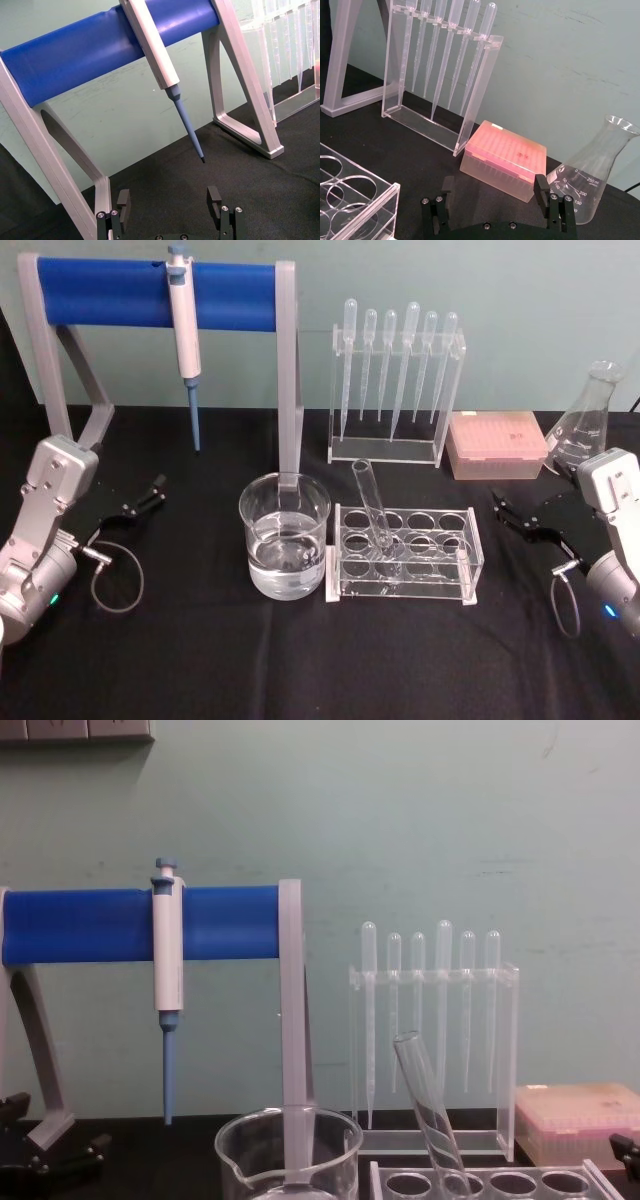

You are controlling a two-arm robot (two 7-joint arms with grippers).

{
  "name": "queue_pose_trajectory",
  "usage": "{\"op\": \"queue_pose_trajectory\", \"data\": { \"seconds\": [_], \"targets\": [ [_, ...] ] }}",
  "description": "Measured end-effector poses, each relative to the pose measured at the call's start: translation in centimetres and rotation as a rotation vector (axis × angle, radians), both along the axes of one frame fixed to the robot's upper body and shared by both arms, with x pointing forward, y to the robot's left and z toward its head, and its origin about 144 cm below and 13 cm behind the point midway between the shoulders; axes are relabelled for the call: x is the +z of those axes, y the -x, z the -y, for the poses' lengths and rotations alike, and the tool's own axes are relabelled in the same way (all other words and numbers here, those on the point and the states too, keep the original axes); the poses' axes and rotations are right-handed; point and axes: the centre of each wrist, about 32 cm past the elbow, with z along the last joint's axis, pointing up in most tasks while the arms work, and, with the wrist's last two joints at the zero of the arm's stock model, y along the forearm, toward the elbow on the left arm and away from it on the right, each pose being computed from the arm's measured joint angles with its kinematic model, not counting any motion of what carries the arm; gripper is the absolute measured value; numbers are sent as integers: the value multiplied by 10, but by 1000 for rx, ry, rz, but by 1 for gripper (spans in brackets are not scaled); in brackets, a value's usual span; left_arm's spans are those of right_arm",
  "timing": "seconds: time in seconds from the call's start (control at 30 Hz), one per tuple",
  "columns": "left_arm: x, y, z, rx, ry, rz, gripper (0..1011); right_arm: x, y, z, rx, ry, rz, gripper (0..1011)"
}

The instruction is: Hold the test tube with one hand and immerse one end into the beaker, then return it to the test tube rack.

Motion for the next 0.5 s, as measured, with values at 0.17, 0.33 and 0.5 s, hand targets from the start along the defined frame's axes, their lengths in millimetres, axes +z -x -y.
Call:
{"op": "queue_pose_trajectory", "data": {
  "seconds": [0.17, 0.33, 0.5],
  "targets": [
    [0, 0, 0, 0, 0, 0, 1000, 0, 0, 0, 0, 0, 0, 1000],
    [0, 0, 0, 0, 0, 0, 1000, 0, 0, 0, 0, 0, 0, 1000],
    [0, 0, 0, 0, 0, 0, 1000, 0, 0, 0, 0, 0, 0, 1000]
  ]
}}
